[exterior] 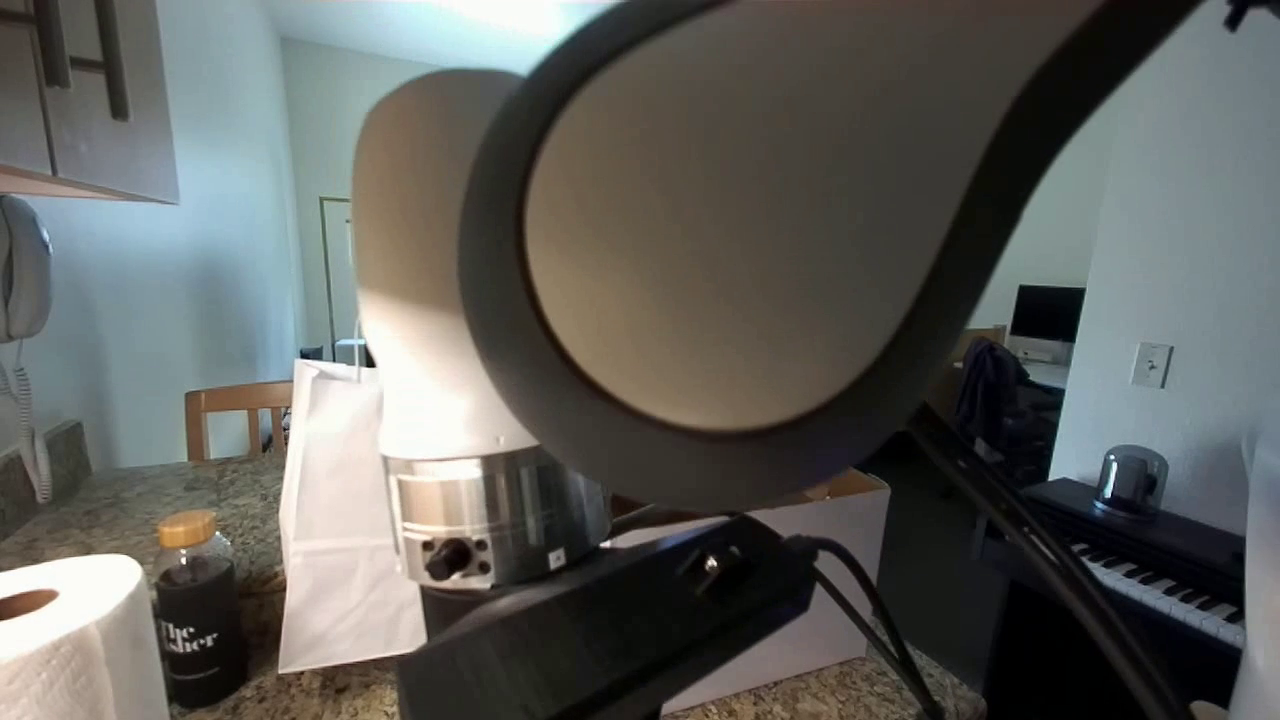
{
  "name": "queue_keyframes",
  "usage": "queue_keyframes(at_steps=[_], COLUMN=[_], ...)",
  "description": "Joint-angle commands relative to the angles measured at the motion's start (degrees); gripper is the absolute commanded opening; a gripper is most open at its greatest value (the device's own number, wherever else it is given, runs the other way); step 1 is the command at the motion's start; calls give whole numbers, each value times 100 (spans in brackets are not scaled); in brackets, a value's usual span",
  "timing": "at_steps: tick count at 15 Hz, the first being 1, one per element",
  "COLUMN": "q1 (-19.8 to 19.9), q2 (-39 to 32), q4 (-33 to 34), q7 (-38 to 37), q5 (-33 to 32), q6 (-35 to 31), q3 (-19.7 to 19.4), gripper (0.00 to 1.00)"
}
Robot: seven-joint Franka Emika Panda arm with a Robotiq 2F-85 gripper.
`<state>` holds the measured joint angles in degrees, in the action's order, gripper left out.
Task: Remove the bottles from the box and put them on the table
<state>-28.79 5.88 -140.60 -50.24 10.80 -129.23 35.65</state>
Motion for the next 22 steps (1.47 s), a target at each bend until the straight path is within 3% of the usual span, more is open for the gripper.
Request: queue_keyframes(at_steps=[1, 4, 8, 9, 10, 16, 22], q1=[-1, 2, -87, -125, -165, -485, -584], q2=[-340, -752, -1275, -1398, -1488, -1303, -32], q4=[-205, -319, -203, -147, -110, -14, -700], q7=[-114, -280, -420, -524, -602, -1216, -1575], q5=[199, 35, -12, -52, -60, 197, 1170], q6=[-668, -1448, -1878, -1886, -1927, -1988, -2485], q3=[31, -35, -232, -296, -345, -422, -241], gripper=[14, 14, 14, 58, 58, 96, 100])
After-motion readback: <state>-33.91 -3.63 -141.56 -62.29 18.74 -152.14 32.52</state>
